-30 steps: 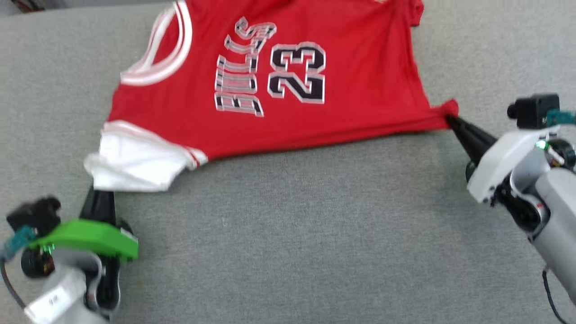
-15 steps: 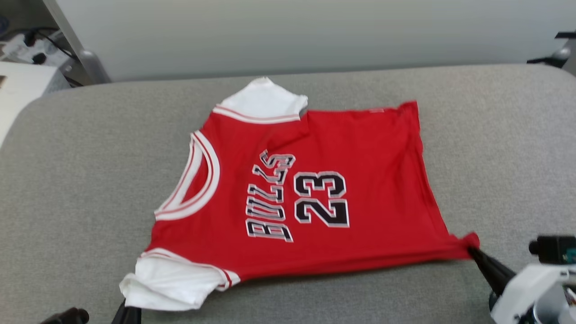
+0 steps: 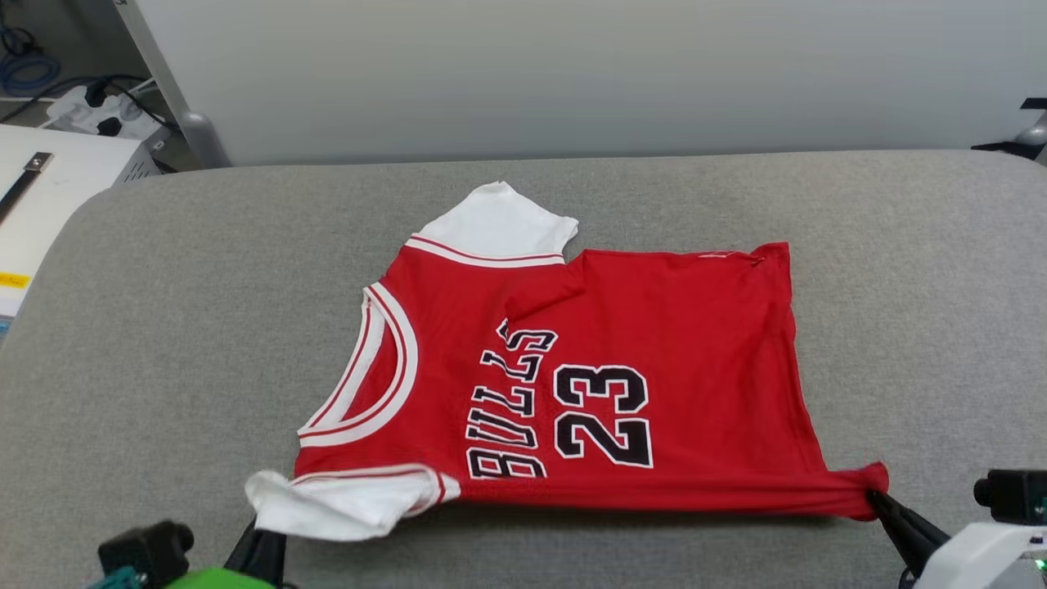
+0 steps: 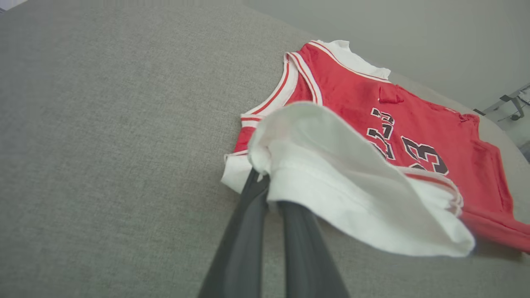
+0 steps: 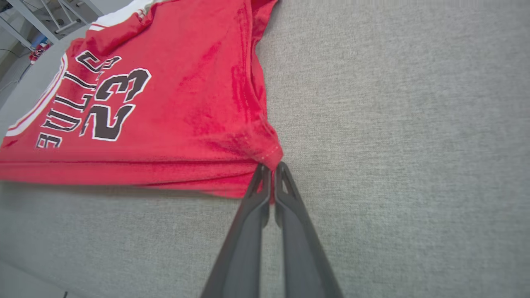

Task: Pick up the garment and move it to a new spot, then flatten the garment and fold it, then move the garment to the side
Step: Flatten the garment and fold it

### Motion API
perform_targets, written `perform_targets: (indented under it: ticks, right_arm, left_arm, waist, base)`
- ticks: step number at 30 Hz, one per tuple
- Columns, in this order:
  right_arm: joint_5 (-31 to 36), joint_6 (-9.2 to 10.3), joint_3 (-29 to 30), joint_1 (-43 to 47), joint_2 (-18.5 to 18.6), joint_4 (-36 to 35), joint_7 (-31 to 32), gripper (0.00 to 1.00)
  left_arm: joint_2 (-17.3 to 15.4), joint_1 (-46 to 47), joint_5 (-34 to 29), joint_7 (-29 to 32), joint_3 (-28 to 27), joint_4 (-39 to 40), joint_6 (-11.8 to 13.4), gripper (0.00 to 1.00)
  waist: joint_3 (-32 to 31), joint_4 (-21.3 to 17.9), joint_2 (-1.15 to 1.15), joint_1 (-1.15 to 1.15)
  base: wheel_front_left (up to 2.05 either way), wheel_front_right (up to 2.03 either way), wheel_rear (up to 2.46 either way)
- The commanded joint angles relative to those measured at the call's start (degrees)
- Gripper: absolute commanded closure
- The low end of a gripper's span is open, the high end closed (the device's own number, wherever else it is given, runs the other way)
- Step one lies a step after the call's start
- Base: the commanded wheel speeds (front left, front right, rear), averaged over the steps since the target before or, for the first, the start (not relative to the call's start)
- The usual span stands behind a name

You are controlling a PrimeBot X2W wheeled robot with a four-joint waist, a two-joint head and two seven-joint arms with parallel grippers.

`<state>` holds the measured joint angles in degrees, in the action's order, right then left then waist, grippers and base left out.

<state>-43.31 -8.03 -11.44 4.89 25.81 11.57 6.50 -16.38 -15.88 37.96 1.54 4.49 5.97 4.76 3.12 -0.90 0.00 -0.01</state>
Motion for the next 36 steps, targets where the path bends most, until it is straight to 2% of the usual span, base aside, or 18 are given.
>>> perform_targets:
  ticks: [1,9,11,18,22,23,24,25,26,32,36]
  right_arm:
    - [2.05,0.54,1.44,-1.57,-0.62,-1.12,1.42,1.00]
    - [11.40,0.54,6.03,-7.85,-6.96,-4.70,7.68,1.00]
    - [13.16,0.54,5.73,-11.65,-9.22,-4.19,10.09,1.00]
    - [13.30,0.54,2.75,-16.10,-10.31,0.70,10.89,1.00]
    - [14.31,0.54,0.95,-17.63,-9.66,4.55,9.47,1.00]
    - [14.31,0.54,0.06,-18.40,-9.59,6.59,8.22,0.76]
    - [14.63,0.54,-0.14,-18.67,-9.40,7.10,7.46,0.64]
    - [15.02,0.54,-0.22,-18.80,-9.24,7.41,6.61,0.24]
    - [16.09,0.54,-0.07,-19.00,-8.89,7.61,4.99,0.00]
    - [18.06,0.54,1.13,-18.46,-9.47,5.98,-5.85,0.00]
    - [20.04,0.54,2.68,-16.61,-10.00,4.20,-9.97,0.00]
  left_arm:
    - [-0.81,4.11,-0.63,0.49,0.46,-0.56,-0.14,1.00]
    - [-0.33,18.75,-2.01,1.38,4.21,-8.80,-3.33,1.00]
    - [-0.06,23.62,-2.16,1.09,5.04,-14.11,-4.67,1.00]
    - [0.97,28.34,-1.30,1.49,6.34,-23.55,-6.64,1.00]
    - [1.55,29.70,-0.23,3.03,7.35,-28.11,-7.92,1.00]
    - [1.69,30.56,0.37,3.60,7.72,-30.02,-8.61,0.85]
    - [1.76,30.87,0.62,3.79,7.83,-30.60,-8.83,0.58]
    - [1.82,31.14,0.70,3.54,7.78,-30.93,-8.89,0.30]
    - [1.95,31.56,0.82,3.20,7.71,-31.26,-8.98,0.00]
    - [1.51,33.51,-0.25,0.01,7.45,-31.87,-8.91,0.00]
    - [0.84,33.72,-0.50,-0.57,7.32,-31.63,-8.80,0.00]
  waist:
    - [2.07,-0.68,0.00,0.01]
    - [6.90,-1.83,0.00,0.01]
    - [9.31,-2.51,0.00,0.01]
    - [11.61,-2.53,0.00,0.01]
    - [11.96,-2.20,0.00,0.01]
    - [11.90,-1.94,0.00,0.01]
    - [11.83,-1.79,0.00,0.01]
    - [11.70,-1.63,0.00,0.01]
    - [11.48,-1.37,0.00,0.01]
    - [8.95,-0.64,0.00,0.01]
    - [6.60,-0.35,0.00,0.01]
  base:
    - [0.00,0.00,0.00]
    - [0.00,0.00,0.00]
    - [0.00,0.00,0.00]
    - [0.00,0.00,0.00]
    - [0.00,0.00,0.00]
    - [0.00,0.00,0.00]
    - [0.00,0.00,0.00]
    - [0.00,0.00,0.00]
    - [0.00,0.00,0.00]
    - [0.00,0.00,0.00]
    - [0.00,0.00,0.00]
